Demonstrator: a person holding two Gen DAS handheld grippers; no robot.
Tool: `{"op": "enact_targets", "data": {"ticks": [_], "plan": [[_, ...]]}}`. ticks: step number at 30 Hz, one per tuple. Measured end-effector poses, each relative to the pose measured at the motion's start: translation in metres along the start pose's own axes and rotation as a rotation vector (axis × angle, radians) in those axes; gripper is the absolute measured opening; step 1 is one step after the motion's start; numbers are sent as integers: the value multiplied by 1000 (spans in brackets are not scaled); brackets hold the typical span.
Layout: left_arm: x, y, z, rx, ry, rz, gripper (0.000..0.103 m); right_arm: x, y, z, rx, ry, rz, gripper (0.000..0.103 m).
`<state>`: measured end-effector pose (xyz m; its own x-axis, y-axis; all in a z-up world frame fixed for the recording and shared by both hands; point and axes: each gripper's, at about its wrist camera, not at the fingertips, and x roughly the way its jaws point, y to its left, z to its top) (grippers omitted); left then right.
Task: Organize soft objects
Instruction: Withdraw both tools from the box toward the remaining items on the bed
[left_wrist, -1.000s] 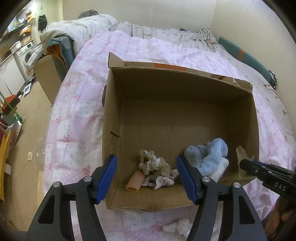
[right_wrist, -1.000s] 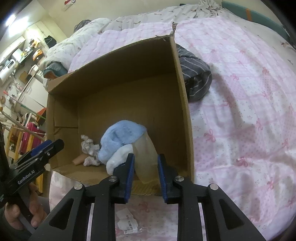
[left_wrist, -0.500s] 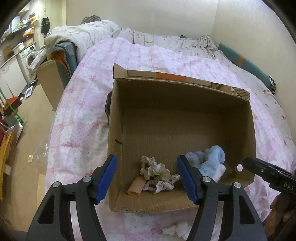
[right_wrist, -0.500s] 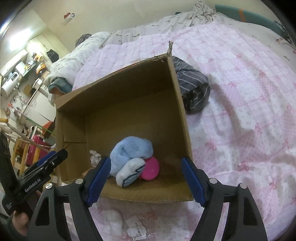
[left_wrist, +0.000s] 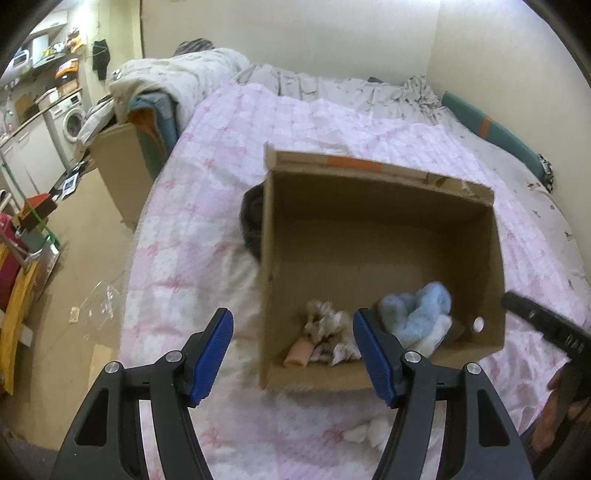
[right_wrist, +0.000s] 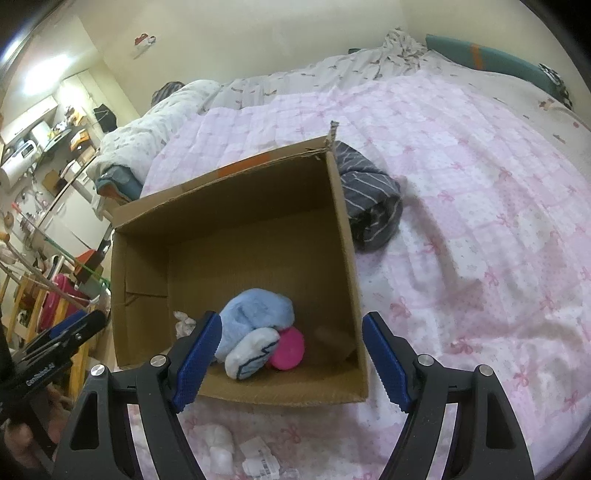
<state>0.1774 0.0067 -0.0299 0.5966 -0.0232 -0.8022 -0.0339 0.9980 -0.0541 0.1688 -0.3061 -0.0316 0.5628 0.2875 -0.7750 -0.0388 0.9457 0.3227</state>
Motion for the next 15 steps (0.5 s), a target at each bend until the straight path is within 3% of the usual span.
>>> {"op": "enact_targets", "data": {"ticks": [4, 15], "plan": [[-3, 8, -9, -18, 28, 18, 64, -9, -1, -2, -14, -24, -38, 83], [-28, 21, -30, -53, 29, 43, 65, -29, -5, -15, 5, -40, -45, 83]]}}
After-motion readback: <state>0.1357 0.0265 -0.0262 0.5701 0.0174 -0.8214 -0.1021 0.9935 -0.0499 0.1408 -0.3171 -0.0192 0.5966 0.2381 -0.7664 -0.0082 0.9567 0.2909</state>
